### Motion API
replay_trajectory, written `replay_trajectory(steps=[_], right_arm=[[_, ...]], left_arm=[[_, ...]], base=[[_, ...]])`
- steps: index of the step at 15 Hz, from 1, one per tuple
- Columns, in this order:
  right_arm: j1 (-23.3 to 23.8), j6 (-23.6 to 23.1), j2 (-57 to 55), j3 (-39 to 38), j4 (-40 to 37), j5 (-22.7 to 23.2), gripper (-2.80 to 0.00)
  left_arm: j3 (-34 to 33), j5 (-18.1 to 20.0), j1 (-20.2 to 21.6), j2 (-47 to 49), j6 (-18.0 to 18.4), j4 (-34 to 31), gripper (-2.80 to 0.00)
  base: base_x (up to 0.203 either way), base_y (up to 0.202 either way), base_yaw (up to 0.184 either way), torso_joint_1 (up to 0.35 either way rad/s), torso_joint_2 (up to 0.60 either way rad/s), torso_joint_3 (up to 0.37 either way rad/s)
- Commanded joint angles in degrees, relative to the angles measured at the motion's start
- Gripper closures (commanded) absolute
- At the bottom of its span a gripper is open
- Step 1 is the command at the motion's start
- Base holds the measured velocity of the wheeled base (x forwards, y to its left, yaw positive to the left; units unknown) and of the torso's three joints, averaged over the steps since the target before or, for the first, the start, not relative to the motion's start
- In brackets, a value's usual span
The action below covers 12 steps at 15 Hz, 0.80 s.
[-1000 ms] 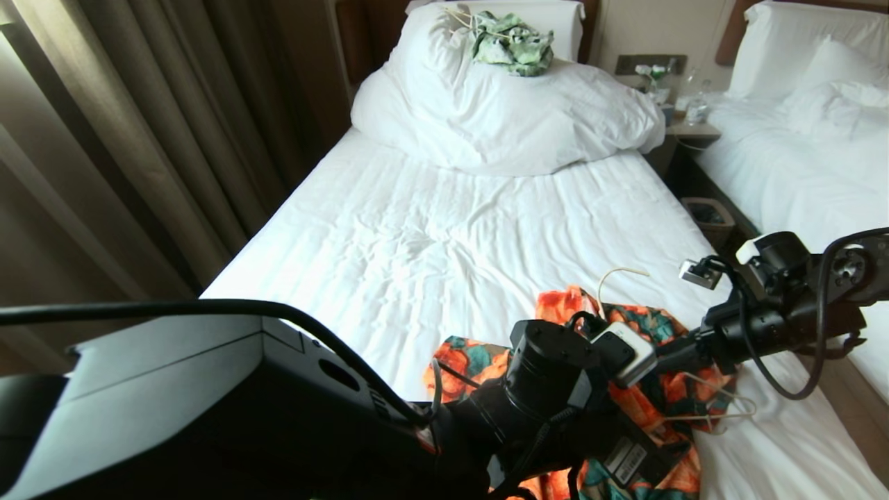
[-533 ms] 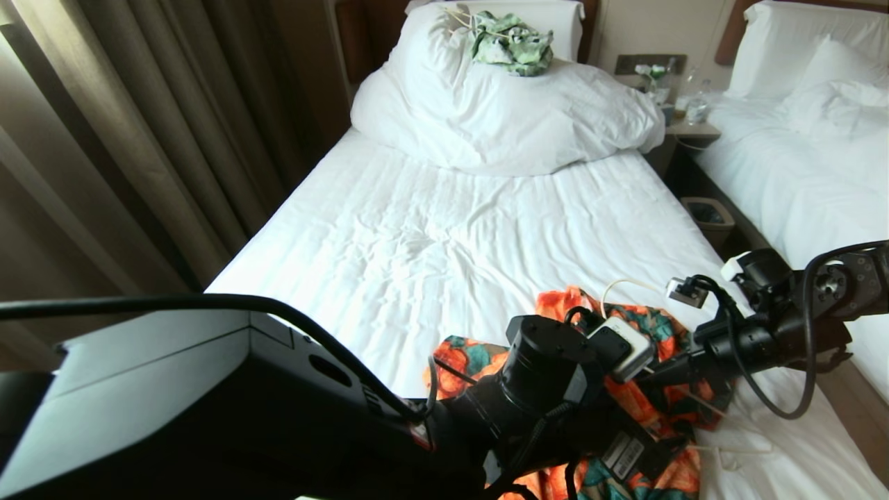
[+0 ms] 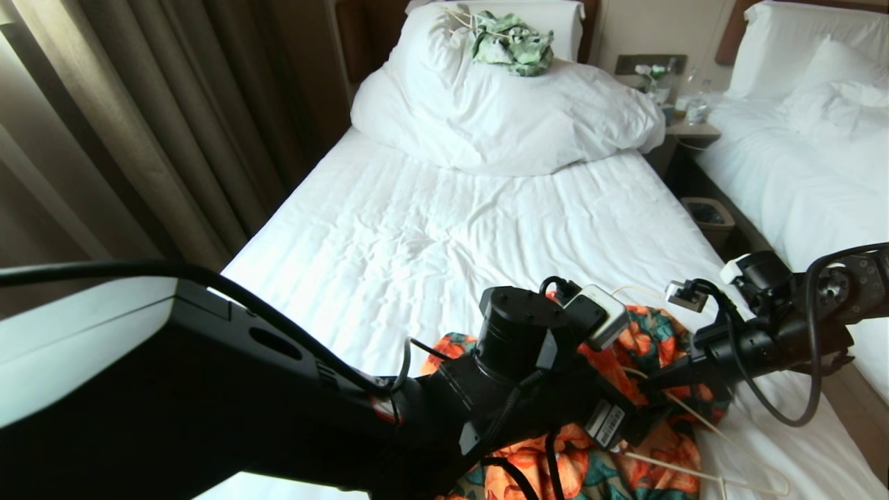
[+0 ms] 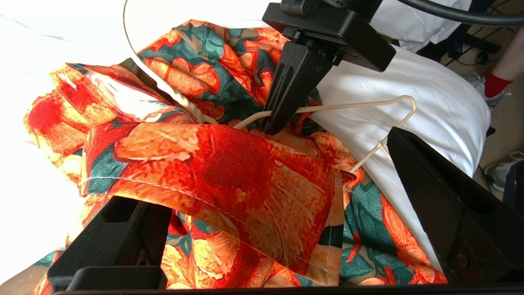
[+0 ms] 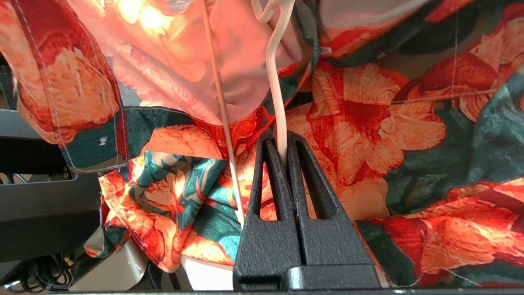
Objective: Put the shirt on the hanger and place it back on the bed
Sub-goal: Hook the other side of the shirt onto the hanger
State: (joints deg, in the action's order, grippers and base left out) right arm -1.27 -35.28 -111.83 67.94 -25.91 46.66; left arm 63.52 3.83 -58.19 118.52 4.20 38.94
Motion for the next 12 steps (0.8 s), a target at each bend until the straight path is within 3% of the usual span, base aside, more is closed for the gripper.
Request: replay_trajectory(steps=[1, 4, 8, 12], right_arm=[[0.1, -1.1, 2.4, -0.9, 0.2, 0.4, 0.0], [-0.7, -3.7, 6.8, -5.0, 2.9, 0.4, 0.0], [-1.1, -4.0, 10.0, -11.9, 15.5, 0.5, 0.0], [-0.9, -4.0, 13.1, -16.1, 23.3, 2.8, 0.0]], left_arm=[[0.1, 0.0, 0.2, -0.7, 0.0, 0.2, -2.8], [0.5, -0.4, 0.4, -1.8, 0.0, -1.4, -2.8], [1.1, -0.8, 0.8, -3.3, 0.3, -3.0, -2.8], [3.9, -0.8, 0.7, -4.0, 0.7, -6.8, -2.8]], base=[[0.0, 0.0, 0.0, 0.0, 0.0, 0.0], [0.0, 0.0, 0.0, 0.0, 0.0, 0.0], [0.0, 0.0, 0.0, 0.0, 0.0, 0.0], [0.0, 0.0, 0.0, 0.0, 0.0, 0.0]])
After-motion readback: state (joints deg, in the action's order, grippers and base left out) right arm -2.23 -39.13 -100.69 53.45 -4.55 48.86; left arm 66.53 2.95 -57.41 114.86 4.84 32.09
